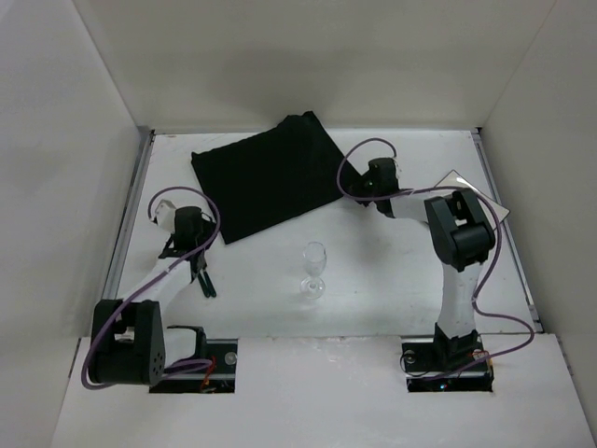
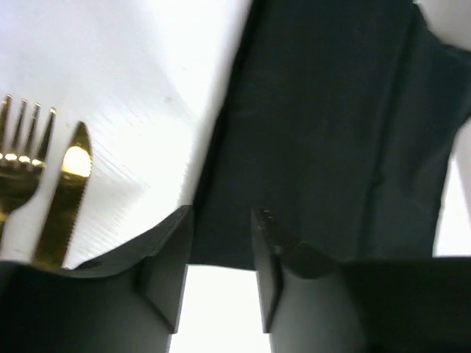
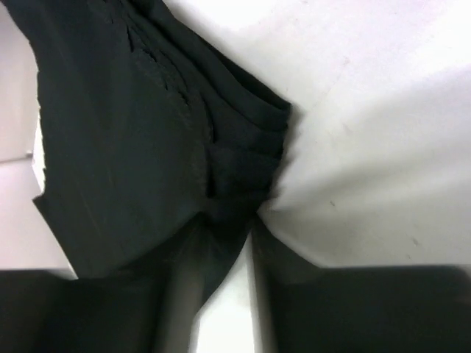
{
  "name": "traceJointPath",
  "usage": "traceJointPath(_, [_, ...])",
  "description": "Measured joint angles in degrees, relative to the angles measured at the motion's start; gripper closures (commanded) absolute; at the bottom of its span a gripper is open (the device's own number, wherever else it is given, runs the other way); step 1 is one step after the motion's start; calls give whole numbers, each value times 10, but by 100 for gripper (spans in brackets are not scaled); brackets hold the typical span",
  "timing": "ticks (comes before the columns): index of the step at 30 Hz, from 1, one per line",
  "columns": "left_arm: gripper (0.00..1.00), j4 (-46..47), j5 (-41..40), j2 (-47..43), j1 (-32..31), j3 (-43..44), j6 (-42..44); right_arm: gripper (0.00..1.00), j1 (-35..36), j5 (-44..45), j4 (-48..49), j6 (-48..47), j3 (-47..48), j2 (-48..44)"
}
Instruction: Set the dinner table for one person
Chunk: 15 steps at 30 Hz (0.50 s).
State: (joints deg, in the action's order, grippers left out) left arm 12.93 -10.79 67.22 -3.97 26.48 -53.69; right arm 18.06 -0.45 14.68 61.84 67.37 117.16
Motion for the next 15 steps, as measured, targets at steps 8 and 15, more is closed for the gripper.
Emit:
traceJointPath(8, [87,-6,-13,94,22,40,3,95,4,31,15,23,-49,-29])
traceJointPath(15, [87,-4,-14,206,12,103,3,96,12,63,95,47,-209,-119])
